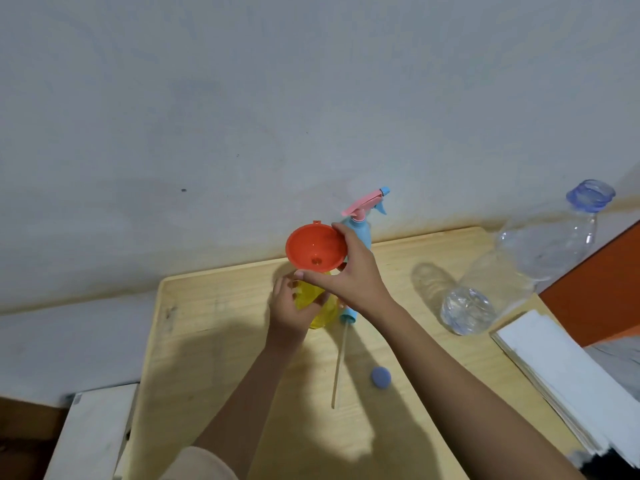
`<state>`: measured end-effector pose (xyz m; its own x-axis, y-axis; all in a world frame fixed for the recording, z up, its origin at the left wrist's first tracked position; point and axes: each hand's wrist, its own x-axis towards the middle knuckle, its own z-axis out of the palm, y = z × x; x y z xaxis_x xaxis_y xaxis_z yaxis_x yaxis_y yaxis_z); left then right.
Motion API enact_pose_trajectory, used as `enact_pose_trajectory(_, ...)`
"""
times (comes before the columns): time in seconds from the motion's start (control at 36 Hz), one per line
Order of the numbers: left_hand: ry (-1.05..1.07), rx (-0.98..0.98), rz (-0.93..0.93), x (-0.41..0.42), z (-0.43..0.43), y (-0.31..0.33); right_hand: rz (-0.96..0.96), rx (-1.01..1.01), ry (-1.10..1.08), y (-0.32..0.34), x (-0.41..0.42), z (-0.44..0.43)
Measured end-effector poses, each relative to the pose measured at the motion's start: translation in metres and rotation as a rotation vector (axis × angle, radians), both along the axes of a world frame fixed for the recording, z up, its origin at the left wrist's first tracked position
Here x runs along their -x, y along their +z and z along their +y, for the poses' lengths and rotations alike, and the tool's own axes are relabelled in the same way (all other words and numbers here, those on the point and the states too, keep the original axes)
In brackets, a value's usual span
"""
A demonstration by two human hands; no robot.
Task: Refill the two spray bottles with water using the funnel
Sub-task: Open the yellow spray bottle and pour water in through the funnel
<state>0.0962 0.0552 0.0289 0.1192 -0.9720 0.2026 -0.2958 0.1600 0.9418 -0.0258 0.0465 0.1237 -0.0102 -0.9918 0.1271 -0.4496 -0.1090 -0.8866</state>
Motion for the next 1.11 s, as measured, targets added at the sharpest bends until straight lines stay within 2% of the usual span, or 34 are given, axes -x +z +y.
enact_pose_trajectory(1.11,-0.024,-0.125,0.033,-0.001,-0.004,-0.008,0.013,-0.021,0.027,0.011,-0.003,0.008)
